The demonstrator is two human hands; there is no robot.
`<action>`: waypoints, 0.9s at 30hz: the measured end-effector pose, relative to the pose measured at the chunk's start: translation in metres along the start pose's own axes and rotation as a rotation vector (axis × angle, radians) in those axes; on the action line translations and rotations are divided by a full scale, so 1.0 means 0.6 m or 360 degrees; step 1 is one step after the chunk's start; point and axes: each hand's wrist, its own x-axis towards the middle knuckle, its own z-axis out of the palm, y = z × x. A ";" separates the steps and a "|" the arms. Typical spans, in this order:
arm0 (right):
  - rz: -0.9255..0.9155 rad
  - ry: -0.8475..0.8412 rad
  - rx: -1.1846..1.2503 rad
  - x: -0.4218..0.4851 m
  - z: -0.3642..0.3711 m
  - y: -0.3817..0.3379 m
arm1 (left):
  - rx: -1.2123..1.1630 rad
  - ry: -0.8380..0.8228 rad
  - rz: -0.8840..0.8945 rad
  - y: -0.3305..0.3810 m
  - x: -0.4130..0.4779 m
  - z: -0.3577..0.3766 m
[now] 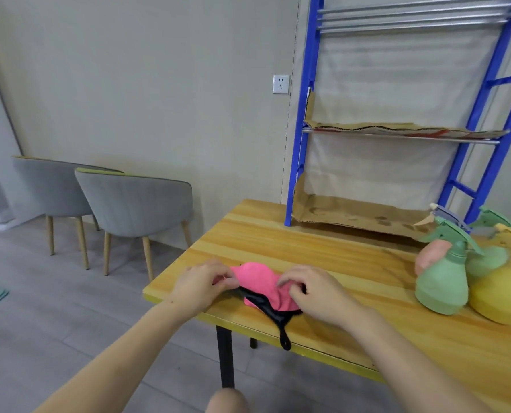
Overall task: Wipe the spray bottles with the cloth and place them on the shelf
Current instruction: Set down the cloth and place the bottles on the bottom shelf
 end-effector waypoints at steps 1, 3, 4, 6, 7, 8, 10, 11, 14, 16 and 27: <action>0.0032 0.0057 0.0002 0.005 0.000 0.000 | 0.0000 0.0046 -0.0017 0.001 0.000 0.003; 0.0107 0.0169 -0.0028 0.016 -0.001 -0.002 | -0.0016 0.0152 -0.0048 0.009 0.007 0.004; 0.0136 0.0207 -0.0052 0.023 0.001 -0.002 | -0.0018 0.0191 -0.0057 0.015 0.013 0.004; 0.0211 0.0175 -0.0079 0.034 0.009 -0.004 | 0.0038 0.0193 -0.0072 0.030 0.024 0.006; 0.0255 0.0116 -0.0089 0.038 0.012 -0.006 | 0.0097 0.0172 -0.0067 0.038 0.029 0.009; 0.0288 0.0047 -0.0104 0.041 0.016 -0.008 | 0.0161 0.0141 -0.0068 0.045 0.032 0.013; 0.0322 -0.0034 -0.0130 0.044 0.023 -0.013 | 0.0260 0.0077 -0.0072 0.054 0.035 0.023; 0.0334 -0.0035 -0.0149 0.046 0.025 -0.016 | 0.0286 0.0045 -0.0081 0.057 0.035 0.027; 0.0370 -0.0022 -0.0283 0.057 0.027 -0.026 | 0.0294 -0.0013 -0.0092 0.053 0.030 0.034; 0.0342 -0.0020 -0.0306 0.072 0.028 -0.033 | 0.0283 -0.0004 -0.0095 0.049 0.022 0.034; 0.0223 0.0022 0.0153 0.116 0.023 -0.070 | 0.0348 0.0159 -0.0156 0.049 -0.021 0.036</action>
